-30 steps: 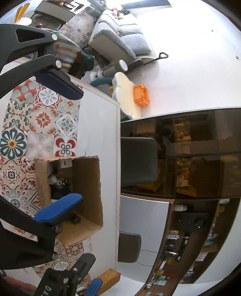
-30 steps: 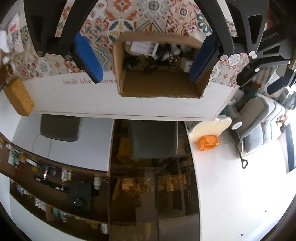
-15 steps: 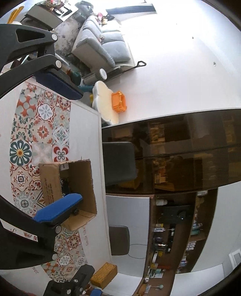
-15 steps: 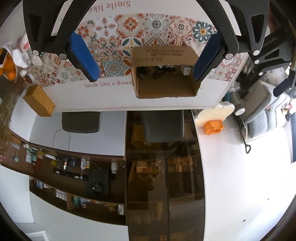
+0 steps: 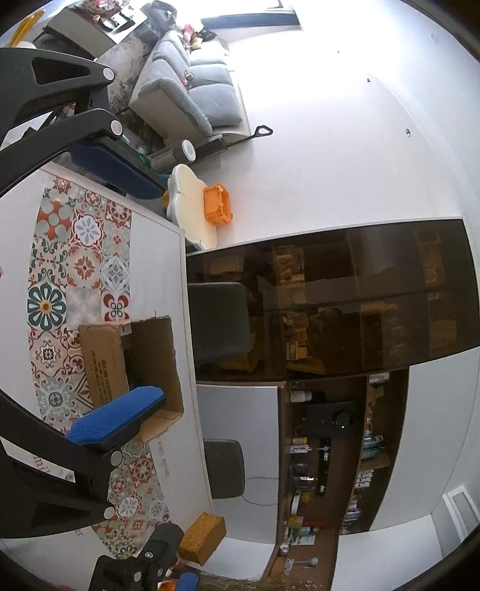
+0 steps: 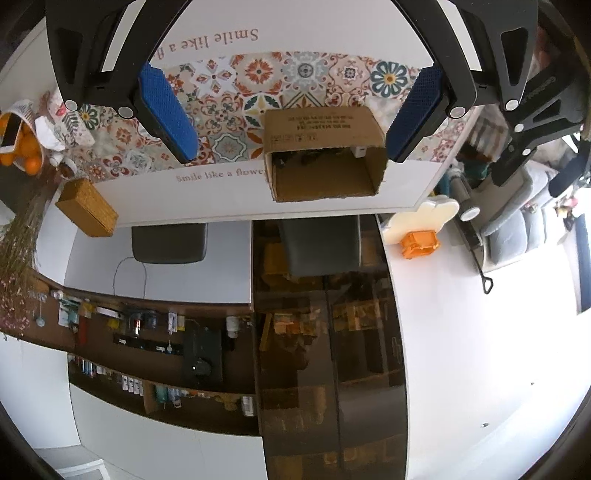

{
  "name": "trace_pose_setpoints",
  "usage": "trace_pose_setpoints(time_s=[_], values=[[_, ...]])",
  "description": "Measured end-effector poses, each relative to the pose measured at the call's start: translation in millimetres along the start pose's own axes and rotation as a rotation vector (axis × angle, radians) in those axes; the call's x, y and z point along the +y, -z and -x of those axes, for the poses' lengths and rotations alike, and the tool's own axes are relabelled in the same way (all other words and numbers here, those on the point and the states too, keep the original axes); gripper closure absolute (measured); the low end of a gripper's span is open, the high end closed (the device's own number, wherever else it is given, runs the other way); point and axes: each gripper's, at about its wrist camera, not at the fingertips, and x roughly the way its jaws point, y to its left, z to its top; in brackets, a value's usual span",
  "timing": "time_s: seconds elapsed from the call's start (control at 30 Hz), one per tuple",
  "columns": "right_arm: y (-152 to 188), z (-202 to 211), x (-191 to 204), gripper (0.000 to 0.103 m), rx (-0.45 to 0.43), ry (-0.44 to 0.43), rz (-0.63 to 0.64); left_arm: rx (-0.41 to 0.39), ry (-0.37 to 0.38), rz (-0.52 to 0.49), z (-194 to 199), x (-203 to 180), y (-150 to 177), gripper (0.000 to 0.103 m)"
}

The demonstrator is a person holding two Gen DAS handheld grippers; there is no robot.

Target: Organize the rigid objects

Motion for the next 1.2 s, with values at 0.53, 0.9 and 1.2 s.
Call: trace_pose_setpoints(time_s=[0.53, 0.9, 1.2], values=[[-4, 14, -4, 0.001, -0.06, 0.016, -0.012, -0.022, 0.02, 0.005, 6, -3, -6, 0.0], [-5, 15, -3, 0.001, -0.054, 0.015, -0.015, -0.027, 0.025, 0.005, 2, -4, -8, 0.0], [-7, 15, -3, 0.001, -0.056, 0.021, -0.012, -0.03, 0.022, 0.008, 2, -5, -8, 0.0]])
